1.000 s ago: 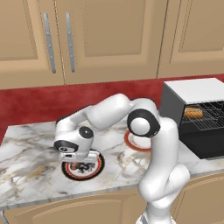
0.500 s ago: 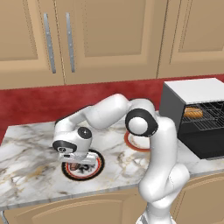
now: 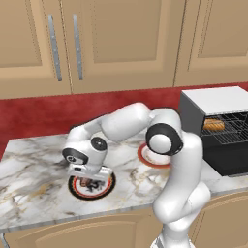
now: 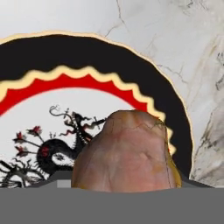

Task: Open the toaster oven door. Place the hotdog bun on the bottom rack in the toaster oven and place the chicken drumstick on the top rack.

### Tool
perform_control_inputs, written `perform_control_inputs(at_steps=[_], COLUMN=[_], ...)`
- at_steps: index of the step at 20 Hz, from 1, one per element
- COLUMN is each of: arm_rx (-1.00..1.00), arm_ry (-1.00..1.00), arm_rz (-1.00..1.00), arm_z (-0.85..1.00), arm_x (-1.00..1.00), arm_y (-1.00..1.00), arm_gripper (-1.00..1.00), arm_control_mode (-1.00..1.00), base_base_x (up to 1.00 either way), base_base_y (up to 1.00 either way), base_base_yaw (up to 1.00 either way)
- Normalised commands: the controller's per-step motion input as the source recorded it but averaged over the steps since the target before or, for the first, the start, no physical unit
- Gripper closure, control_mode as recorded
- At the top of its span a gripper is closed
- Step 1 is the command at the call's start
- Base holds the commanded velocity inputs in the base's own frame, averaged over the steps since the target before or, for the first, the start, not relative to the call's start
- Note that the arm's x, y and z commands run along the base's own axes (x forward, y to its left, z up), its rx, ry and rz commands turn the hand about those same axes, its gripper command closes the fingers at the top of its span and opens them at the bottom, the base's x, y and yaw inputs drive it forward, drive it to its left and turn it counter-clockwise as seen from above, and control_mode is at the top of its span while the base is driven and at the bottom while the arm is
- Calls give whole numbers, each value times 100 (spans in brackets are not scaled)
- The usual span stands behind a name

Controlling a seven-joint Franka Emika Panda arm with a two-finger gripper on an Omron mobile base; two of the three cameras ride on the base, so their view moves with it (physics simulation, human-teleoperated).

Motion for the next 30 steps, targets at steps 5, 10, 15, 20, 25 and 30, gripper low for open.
perform_control_inputs(at_steps=[5,10,15,20,25,30], arm_rx=[-2,0,0,1,10,17], arm_ry=[0,0,0,1,14,17], arm_rz=[-3,0,0,-18,-46,-61], arm_z=[64,58,56,60,56,54], arm_x=[-11,-22,-27,-29,-26,-20], arm_y=[-9,-20,-26,-27,-23,-18], arm_gripper=[100,100,100,100,100,100], arm_control_mode=[-100,-100,-100,-100,-100,-100], base_base_x=[0,0,0,0,0,0], base_base_y=[0,0,0,0,0,0], base_base_yaw=[0,0,0,0,0,0])
